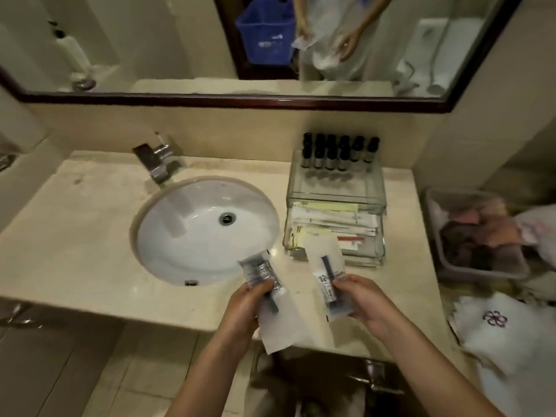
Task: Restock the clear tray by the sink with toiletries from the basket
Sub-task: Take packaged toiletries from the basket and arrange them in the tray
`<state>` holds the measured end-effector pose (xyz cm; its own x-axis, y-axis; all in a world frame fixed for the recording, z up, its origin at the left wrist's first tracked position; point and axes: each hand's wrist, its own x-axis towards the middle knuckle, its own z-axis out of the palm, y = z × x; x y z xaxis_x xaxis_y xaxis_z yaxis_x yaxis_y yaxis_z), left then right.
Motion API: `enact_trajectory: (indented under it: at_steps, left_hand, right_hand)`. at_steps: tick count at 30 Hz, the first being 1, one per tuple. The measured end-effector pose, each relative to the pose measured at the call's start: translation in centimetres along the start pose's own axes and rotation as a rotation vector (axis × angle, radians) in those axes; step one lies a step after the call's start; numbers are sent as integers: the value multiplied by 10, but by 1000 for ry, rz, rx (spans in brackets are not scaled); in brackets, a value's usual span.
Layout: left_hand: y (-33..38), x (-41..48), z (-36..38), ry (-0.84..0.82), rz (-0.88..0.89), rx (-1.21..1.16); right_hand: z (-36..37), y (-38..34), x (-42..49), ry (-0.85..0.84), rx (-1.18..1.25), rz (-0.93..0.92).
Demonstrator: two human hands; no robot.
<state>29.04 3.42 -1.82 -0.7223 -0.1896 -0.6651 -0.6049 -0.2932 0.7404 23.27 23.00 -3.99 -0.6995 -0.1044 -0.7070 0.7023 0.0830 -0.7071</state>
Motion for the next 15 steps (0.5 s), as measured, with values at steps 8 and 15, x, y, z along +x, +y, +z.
enact_trajectory:
  at_steps: [8,15]
  left_hand:
    - [48,101,45,-212,-56,253]
    - [97,161,60,-401,-9,459]
  right_hand:
    - [-41,-33,49,345,-30,2]
    - [-60,-81,100,328,-692,-141]
